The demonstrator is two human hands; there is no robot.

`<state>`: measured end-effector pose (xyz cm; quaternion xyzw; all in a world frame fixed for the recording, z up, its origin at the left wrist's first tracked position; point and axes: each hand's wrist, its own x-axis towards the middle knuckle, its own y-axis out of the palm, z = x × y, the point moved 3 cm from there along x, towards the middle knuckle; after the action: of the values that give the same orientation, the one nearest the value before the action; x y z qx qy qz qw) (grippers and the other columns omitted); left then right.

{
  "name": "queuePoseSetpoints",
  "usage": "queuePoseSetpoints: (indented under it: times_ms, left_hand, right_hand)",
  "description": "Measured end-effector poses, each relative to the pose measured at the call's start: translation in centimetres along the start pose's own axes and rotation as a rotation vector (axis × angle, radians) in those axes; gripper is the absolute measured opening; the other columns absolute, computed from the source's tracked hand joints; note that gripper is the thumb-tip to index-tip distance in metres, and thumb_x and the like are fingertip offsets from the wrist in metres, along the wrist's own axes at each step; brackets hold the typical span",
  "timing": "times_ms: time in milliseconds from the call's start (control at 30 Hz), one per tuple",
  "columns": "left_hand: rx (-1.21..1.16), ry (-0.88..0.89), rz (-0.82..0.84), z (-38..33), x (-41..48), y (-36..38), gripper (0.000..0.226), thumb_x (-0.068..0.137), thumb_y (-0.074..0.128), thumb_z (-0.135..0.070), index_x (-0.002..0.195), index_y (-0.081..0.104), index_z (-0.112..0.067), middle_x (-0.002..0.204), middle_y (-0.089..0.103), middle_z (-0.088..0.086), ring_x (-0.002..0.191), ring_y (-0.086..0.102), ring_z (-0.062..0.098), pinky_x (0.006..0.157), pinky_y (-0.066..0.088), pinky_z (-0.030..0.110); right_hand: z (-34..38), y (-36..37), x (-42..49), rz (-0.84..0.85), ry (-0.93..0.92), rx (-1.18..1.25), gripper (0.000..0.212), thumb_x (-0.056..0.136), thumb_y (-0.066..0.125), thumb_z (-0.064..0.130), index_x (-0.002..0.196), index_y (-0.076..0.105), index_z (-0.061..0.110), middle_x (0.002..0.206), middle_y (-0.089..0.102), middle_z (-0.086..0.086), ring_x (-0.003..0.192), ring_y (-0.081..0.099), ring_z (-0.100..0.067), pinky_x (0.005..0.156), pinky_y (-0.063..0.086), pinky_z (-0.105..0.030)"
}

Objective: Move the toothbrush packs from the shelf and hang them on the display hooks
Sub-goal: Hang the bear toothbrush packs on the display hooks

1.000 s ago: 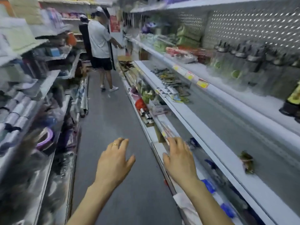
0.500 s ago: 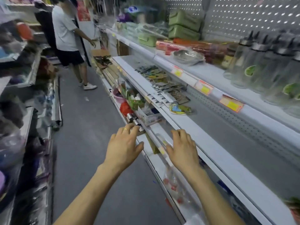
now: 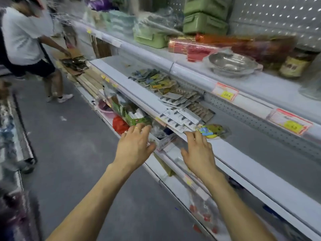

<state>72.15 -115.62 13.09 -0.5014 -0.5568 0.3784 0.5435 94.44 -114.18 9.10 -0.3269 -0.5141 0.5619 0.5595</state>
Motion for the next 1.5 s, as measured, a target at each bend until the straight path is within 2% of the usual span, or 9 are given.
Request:
queuePoseSetpoints:
  times_ms: [200,400,633,767,900,1100,1267,1400,1500]
  left_hand:
    - [-0.066,0.229,0.082,3.9,10.2,1.7,0.057,0.092,0.059,-0.047,0.142,0.052,-0.021,0.139,0.056,0.004,0.122,0.056,0.033,0.093,0.054,0.050]
    - [-0.142,0.373,0.178,3.0,17.9,6.7,0.054,0.095,0.061,-0.044,0.140,0.054,-0.016,0.134,0.059,0.008,0.117,0.059,0.035,0.086,0.057,0.051]
    - [-0.193,0.357,0.308,1.6,24.4,14.3,0.052,0.101,0.057,-0.042,0.144,0.051,-0.012,0.136,0.058,0.014,0.124,0.054,0.038,0.097,0.052,0.052]
    - [-0.202,0.291,0.346,0.3,26.9,16.9,0.051,0.104,0.052,-0.044,0.145,0.049,-0.014,0.142,0.056,0.014,0.131,0.049,0.038,0.103,0.047,0.053]
    - [-0.186,0.246,0.374,-0.7,29.0,19.0,0.050,0.105,0.046,-0.047,0.144,0.050,-0.015,0.147,0.053,0.012,0.136,0.045,0.036,0.108,0.038,0.051]
    - [-0.170,0.239,0.405,-1.0,31.0,22.1,0.057,0.103,0.045,-0.060,0.144,0.047,-0.019,0.147,0.055,0.011,0.138,0.038,0.037,0.112,0.028,0.053]
    - [-0.342,0.219,0.368,-1.0,31.2,22.8,0.052,0.101,0.057,-0.053,0.143,0.048,-0.024,0.142,0.060,0.006,0.137,0.040,0.033,0.113,0.023,0.051]
    - [-0.505,0.127,0.333,-1.2,30.7,22.7,0.050,0.095,0.070,-0.043,0.139,0.054,-0.025,0.134,0.062,0.006,0.135,0.041,0.031,0.117,0.020,0.049]
    - [-0.561,0.087,0.322,-1.6,30.5,22.3,0.057,0.090,0.078,-0.036,0.141,0.052,-0.026,0.139,0.059,0.005,0.136,0.040,0.030,0.114,0.020,0.046]
  right_hand:
    - [1.0,1.8,4.5,-0.055,0.274,0.066,0.051,0.096,0.065,0.025,0.144,0.050,0.014,0.136,0.051,-0.012,0.121,0.052,-0.037,0.095,0.048,-0.051]
    - [-3.1,4.7,5.3,-0.081,0.594,0.262,0.050,0.097,0.067,0.023,0.144,0.053,0.016,0.138,0.051,-0.011,0.124,0.052,-0.036,0.100,0.048,-0.048]
    - [-9.6,8.3,8.0,-0.118,0.864,0.434,0.048,0.098,0.067,0.018,0.143,0.053,0.010,0.135,0.054,-0.016,0.121,0.058,-0.036,0.104,0.048,-0.042]
    - [-13.1,9.7,10.4,-0.145,0.982,0.426,0.047,0.097,0.068,0.022,0.138,0.055,0.004,0.134,0.057,-0.026,0.121,0.056,-0.044,0.101,0.049,-0.044]
    - [-15.0,10.6,12.2,-0.149,1.137,0.359,0.049,0.096,0.070,0.029,0.130,0.053,-0.004,0.134,0.053,-0.033,0.127,0.049,-0.049,0.103,0.044,-0.045]
    - [-15.2,11.2,13.8,-0.118,1.262,0.198,0.072,0.094,0.064,0.062,0.133,0.050,0.003,0.137,0.048,-0.025,0.135,0.041,-0.043,0.104,0.042,-0.051]
    - [-14.7,11.6,14.4,-0.110,1.273,0.180,0.081,0.087,0.066,0.071,0.137,0.051,0.008,0.141,0.048,-0.023,0.136,0.040,-0.042,0.106,0.039,-0.053]
    - [-13.8,11.8,14.7,-0.054,1.230,0.138,0.079,0.084,0.074,0.066,0.137,0.053,0.011,0.142,0.048,-0.021,0.134,0.041,-0.041,0.105,0.040,-0.051]
    - [-13.5,11.9,14.0,-0.018,1.196,0.127,0.078,0.083,0.079,0.057,0.140,0.050,0.013,0.146,0.046,-0.018,0.135,0.040,-0.040,0.106,0.040,-0.050]
